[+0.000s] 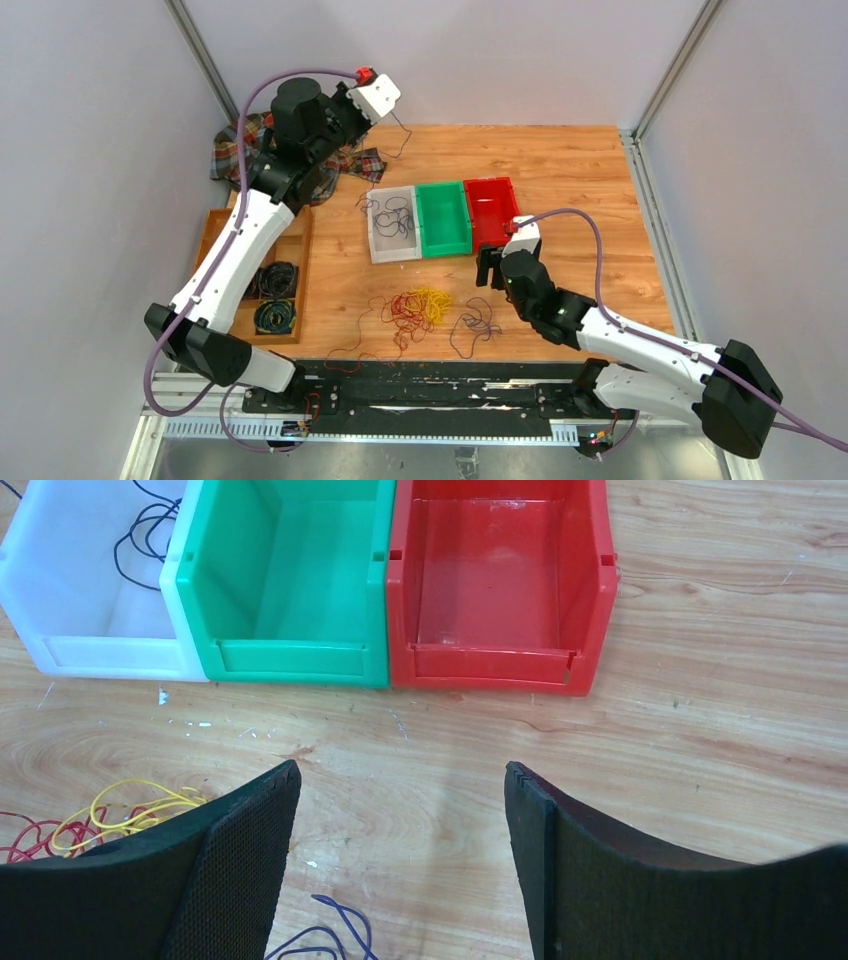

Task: Untangle the cables

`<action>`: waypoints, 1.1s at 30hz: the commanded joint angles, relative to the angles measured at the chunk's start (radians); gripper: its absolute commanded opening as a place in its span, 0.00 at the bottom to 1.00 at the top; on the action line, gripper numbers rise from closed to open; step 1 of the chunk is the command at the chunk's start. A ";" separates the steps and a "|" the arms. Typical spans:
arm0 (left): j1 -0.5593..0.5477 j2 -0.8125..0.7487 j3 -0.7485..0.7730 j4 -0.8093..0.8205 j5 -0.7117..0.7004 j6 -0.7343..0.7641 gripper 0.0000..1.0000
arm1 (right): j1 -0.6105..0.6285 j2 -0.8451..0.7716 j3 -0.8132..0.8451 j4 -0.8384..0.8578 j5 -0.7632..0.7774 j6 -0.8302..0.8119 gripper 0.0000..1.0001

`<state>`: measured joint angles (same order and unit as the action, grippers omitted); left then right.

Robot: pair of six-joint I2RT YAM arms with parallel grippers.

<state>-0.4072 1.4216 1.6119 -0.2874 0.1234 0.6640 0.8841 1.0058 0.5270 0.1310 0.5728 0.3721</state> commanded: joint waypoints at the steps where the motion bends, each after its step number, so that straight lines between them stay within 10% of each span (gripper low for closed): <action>1: 0.003 -0.015 0.096 0.143 -0.077 -0.001 0.00 | -0.014 -0.023 0.012 -0.032 0.026 0.014 0.74; 22: -0.044 -0.045 -0.139 0.086 -0.064 0.002 0.00 | -0.018 -0.084 -0.048 -0.076 0.028 0.079 0.76; 33: -0.042 -0.017 0.085 0.056 -0.051 -0.057 0.01 | -0.019 -0.074 -0.045 -0.076 0.024 0.076 0.76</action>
<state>-0.4469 1.4067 1.6028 -0.2493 0.0593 0.6445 0.8806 0.9287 0.4931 0.0685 0.5766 0.4313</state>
